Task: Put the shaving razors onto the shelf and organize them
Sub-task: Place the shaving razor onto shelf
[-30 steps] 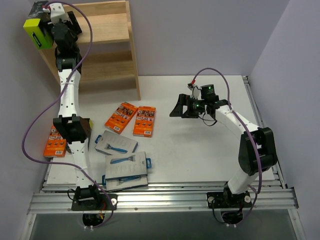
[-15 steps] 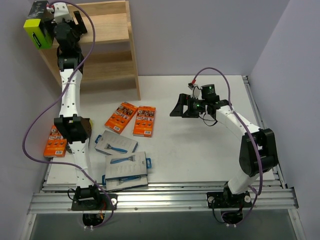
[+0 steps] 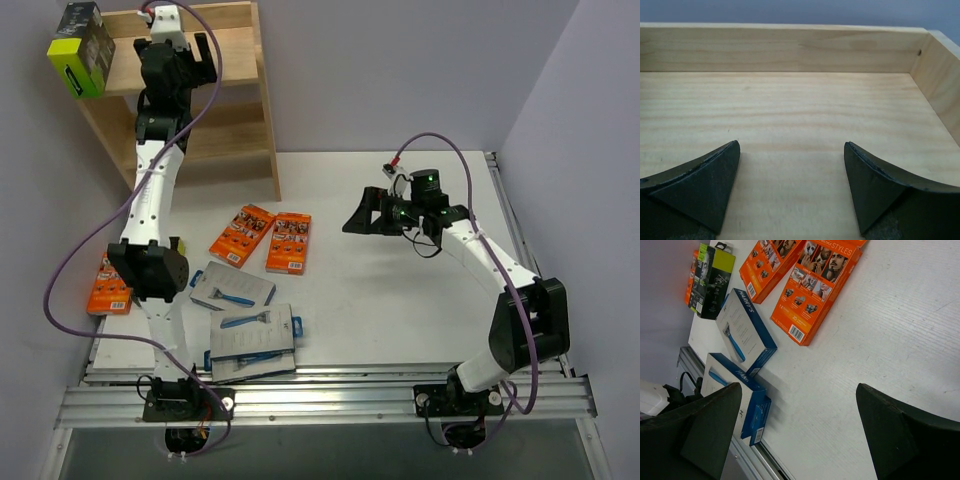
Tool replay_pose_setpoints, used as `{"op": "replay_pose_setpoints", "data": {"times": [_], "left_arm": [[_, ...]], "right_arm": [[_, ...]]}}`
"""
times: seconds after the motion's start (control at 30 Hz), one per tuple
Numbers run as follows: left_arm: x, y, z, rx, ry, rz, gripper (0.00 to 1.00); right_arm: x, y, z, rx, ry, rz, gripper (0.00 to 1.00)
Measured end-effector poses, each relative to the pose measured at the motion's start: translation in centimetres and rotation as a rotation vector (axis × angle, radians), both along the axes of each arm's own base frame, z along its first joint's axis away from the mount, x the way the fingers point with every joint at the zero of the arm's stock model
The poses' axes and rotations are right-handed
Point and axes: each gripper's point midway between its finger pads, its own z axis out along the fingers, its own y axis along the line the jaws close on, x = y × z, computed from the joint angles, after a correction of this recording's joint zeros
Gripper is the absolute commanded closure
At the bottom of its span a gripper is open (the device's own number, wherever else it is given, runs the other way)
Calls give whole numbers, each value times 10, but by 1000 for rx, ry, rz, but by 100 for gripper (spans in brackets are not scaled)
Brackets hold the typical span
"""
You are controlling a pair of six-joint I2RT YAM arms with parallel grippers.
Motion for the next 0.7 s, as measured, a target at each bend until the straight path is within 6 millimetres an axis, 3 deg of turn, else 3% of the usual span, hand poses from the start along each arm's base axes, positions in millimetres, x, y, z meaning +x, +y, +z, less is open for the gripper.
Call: {"op": "replay_pose_setpoints", "data": {"times": [0.1, 0.2, 0.33, 0.43, 0.53, 0.7], "left_arm": [[-25, -7, 2, -3, 48, -20, 5], [-64, -2, 14, -16, 68, -17, 2], [-121, 16, 45, -36, 33, 10, 32], [-168, 38, 68, -46, -12, 49, 39], [-214, 73, 92, -58, -75, 121, 47], [-262, 119, 99, -75, -109, 242, 53]], "right_arm": [[-2, -1, 3, 4, -5, -2, 7], [-4, -1, 5, 8, -14, -3, 7], [-9, -1, 8, 13, -21, -2, 7], [-9, 1, 10, 18, -35, 2, 8], [-12, 6, 10, 19, -42, 14, 7], [-17, 12, 10, 21, -47, 31, 8]]}}
